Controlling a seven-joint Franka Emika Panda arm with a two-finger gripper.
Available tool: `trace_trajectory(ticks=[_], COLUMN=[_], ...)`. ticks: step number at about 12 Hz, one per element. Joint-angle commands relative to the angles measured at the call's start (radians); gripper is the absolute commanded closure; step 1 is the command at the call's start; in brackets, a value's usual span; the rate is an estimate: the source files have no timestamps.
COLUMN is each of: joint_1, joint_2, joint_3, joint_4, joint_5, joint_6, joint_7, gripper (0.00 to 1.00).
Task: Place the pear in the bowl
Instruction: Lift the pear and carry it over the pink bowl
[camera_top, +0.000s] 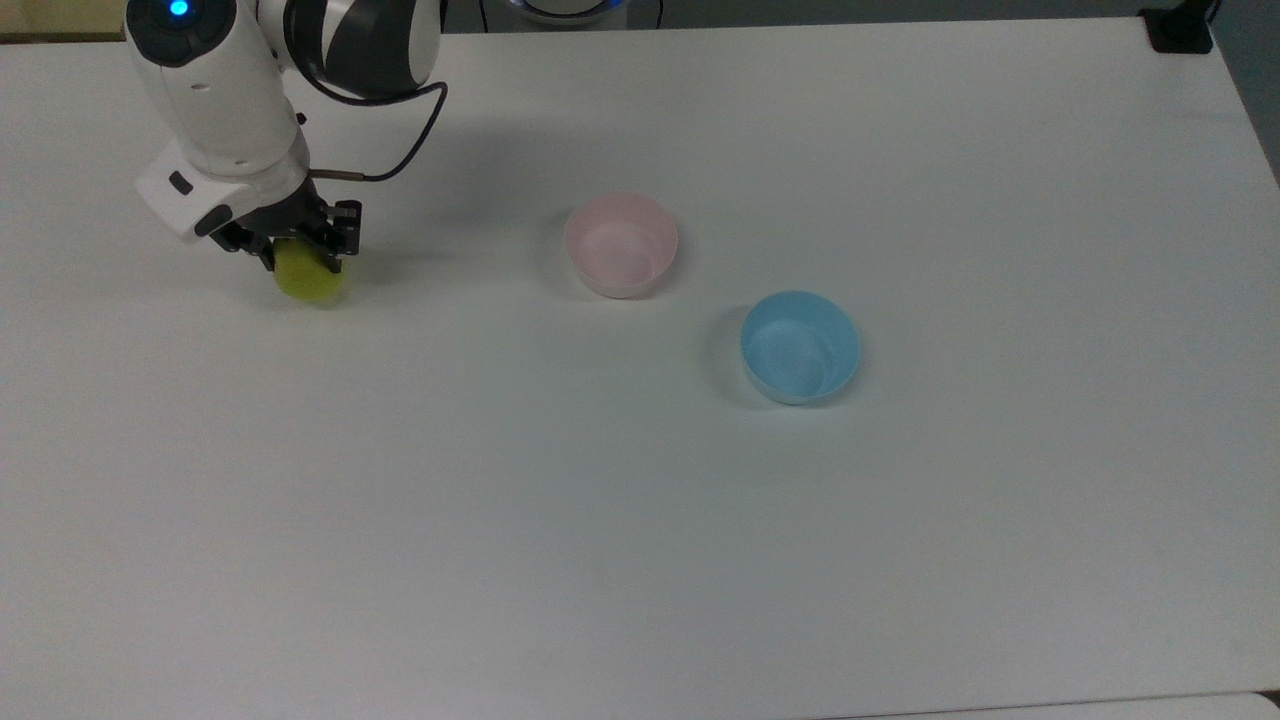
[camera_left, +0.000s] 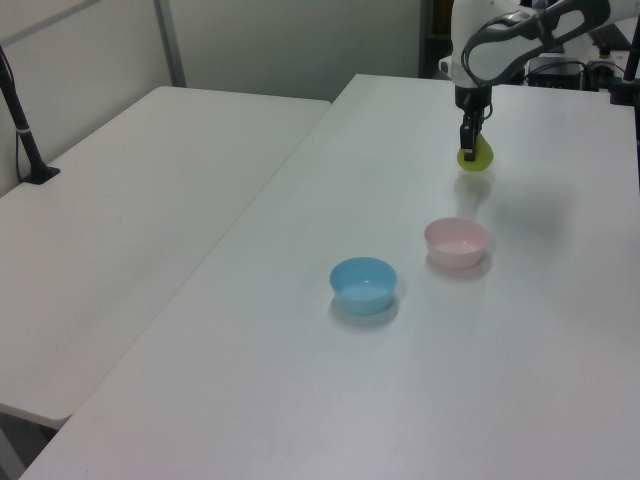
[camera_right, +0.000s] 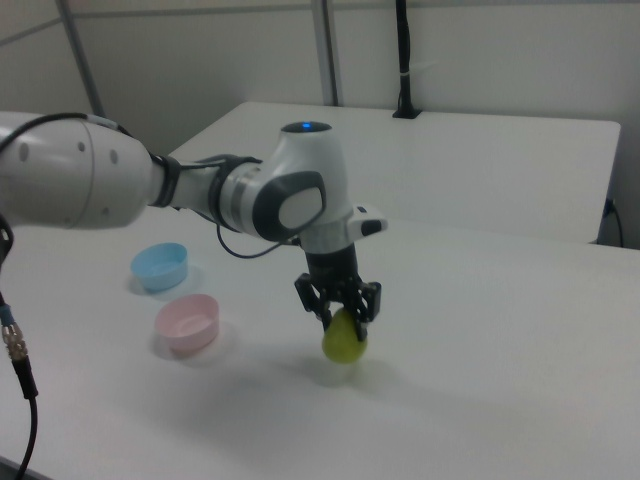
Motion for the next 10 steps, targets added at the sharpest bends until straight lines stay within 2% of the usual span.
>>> trace_trajectory(ticks=[1, 5, 7, 10], joint_1=[0.095, 0.273, 0.355, 0.431], joint_2=[-0.124, -0.178, -0.173, -0.167], joint_3=[0.002, 0.003, 0.003, 0.005], joint_4=[-0.048, -0.069, -0.075, -0.088], joint_5=[-0.01, -0.008, -0.008, -0.008], joint_6=[-0.103, -0.169, -0.159, -0.156], joint_7=[0.038, 0.266, 0.369, 0.447], gripper=[0.65, 0.63, 0.62, 0.62])
